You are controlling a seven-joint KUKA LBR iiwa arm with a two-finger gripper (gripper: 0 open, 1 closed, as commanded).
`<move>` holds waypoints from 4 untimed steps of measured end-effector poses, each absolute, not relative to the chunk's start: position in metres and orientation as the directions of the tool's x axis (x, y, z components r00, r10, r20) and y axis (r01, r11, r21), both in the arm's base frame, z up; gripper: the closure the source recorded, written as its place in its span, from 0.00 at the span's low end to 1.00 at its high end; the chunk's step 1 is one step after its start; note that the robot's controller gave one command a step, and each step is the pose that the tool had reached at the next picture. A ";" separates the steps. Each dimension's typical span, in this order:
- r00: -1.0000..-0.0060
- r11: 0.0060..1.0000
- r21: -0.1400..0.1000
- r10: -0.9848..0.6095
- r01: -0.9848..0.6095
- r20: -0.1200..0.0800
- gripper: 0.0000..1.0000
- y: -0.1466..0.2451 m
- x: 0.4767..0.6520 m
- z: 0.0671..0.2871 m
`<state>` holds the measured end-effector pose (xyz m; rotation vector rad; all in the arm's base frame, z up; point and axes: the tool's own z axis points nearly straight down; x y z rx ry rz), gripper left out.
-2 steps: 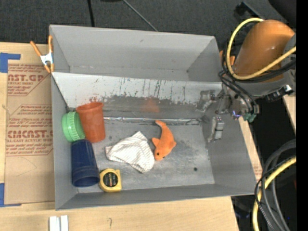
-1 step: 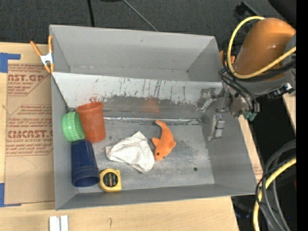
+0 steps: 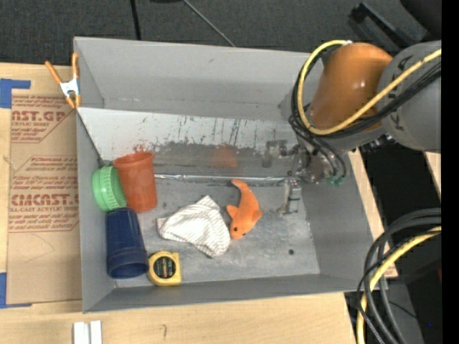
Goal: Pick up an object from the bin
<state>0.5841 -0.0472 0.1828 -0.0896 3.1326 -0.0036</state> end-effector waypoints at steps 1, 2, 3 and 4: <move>-1.000 1.000 0.003 -0.012 -0.012 0.003 0.00 -0.021 0.575 0.167; -0.999 1.000 -0.001 -0.031 -0.031 -0.009 0.00 -0.004 0.559 0.123; -1.000 1.000 0.001 0.003 0.003 -0.002 1.00 0.031 0.561 0.070; -1.000 1.000 0.000 0.003 0.003 -0.002 1.00 0.031 0.561 0.070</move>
Offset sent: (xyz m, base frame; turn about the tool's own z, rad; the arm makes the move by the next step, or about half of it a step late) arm -0.0377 0.0539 -0.0916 0.0107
